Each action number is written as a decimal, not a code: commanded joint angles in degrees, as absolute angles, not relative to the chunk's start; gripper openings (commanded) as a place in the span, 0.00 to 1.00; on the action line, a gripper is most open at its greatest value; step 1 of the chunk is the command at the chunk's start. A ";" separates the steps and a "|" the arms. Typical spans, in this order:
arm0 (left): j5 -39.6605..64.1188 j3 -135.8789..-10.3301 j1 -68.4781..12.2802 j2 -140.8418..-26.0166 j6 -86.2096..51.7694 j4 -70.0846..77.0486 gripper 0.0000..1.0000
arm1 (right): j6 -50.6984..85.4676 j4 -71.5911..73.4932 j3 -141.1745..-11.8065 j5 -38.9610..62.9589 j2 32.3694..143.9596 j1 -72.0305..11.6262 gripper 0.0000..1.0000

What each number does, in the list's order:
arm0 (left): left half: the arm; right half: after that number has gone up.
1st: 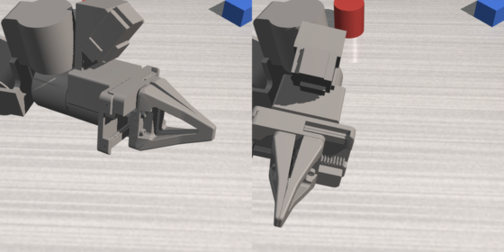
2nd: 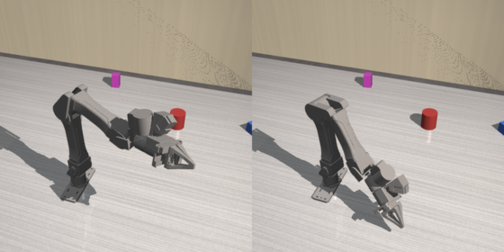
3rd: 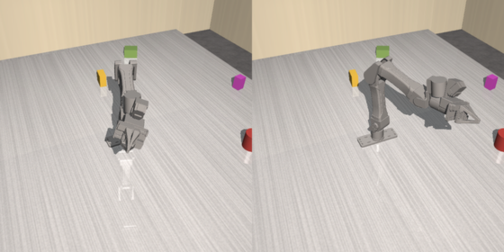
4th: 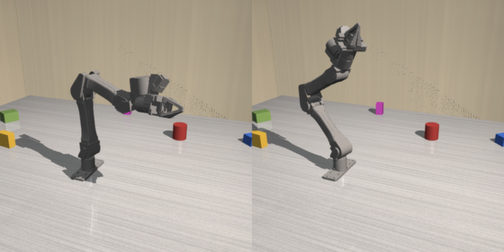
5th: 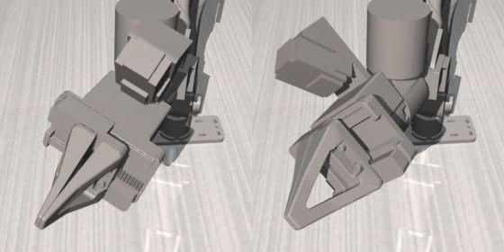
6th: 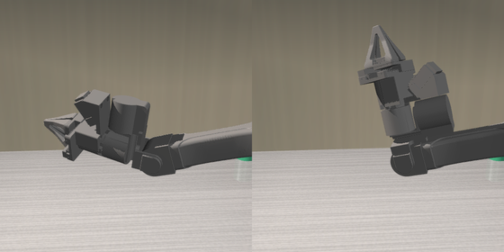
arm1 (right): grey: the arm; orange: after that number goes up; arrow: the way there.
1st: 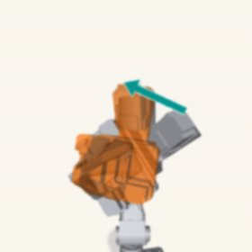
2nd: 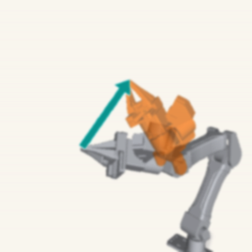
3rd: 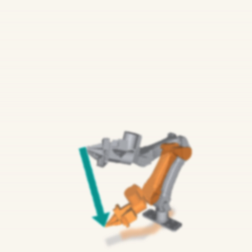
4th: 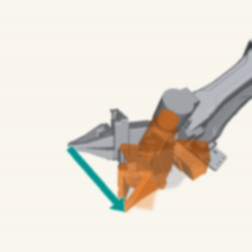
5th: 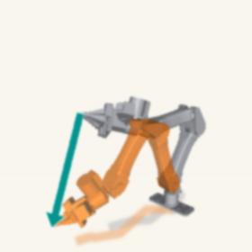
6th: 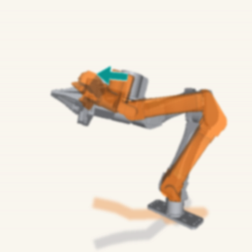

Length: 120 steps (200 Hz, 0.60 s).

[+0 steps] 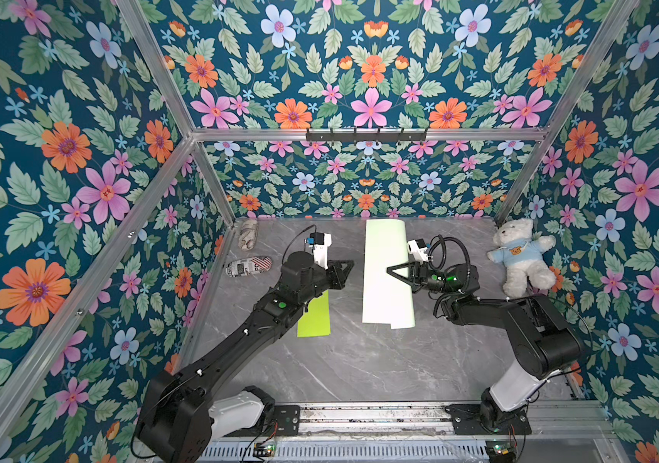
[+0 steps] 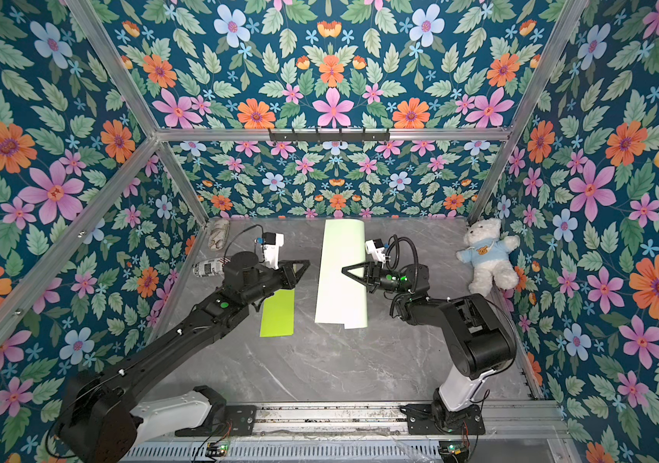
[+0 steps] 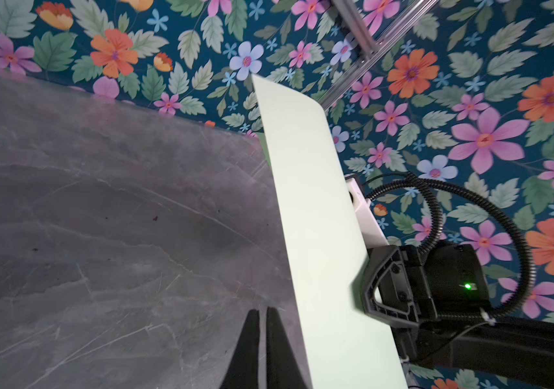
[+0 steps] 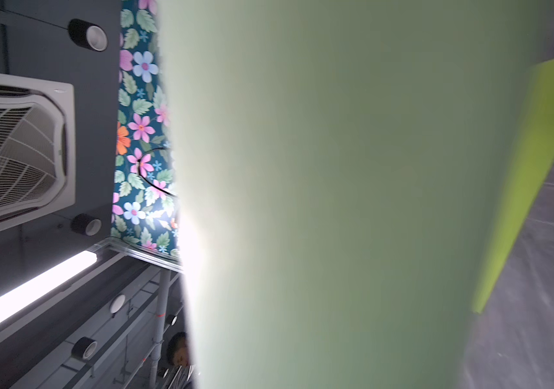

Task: Fold the rectangular paper in half along the long edge
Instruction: Pick up the paper from the center of the board.

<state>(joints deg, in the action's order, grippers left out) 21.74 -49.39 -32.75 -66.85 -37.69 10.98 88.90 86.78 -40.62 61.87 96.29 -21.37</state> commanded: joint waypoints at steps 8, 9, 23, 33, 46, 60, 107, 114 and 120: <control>33.19 -50.96 -32.26 -65.17 -42.99 16.57 0.12 | 100.83 104.07 -45.01 61.13 92.22 -21.83 0.37; 33.60 -51.01 -32.26 -65.15 -43.25 16.90 0.12 | 100.91 103.98 -45.18 61.06 92.08 -21.86 0.37; 37.29 -51.62 -32.29 -65.14 -46.17 20.41 0.12 | 100.70 101.75 -47.19 60.86 90.38 -22.22 0.37; 39.28 -51.68 -32.26 -64.92 -47.96 23.11 0.12 | 100.68 100.67 -47.97 60.46 89.33 -22.31 0.37; 40.55 -52.15 -32.33 -64.52 -49.15 24.32 0.13 | 101.03 99.76 -48.69 59.87 88.37 -22.30 0.37; 41.66 -52.79 -32.34 -64.25 -49.78 24.89 0.13 | 101.96 100.10 -49.15 59.18 87.98 -22.41 0.37; 43.64 -51.74 -32.43 -64.12 -53.02 29.54 0.15 | 107.00 105.98 -49.19 55.62 88.69 -23.21 0.34; 43.60 -51.45 -32.43 -64.23 -53.01 29.99 0.15 | 106.84 105.73 -49.20 55.12 88.44 -23.52 0.34; 43.60 -51.10 -32.43 -64.40 -53.15 30.41 0.15 | 106.54 105.41 -49.31 54.99 88.12 -23.93 0.33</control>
<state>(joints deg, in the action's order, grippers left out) 42.09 -51.81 -32.42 -64.16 -51.72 26.39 103.81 92.29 -48.82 57.47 88.49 -23.03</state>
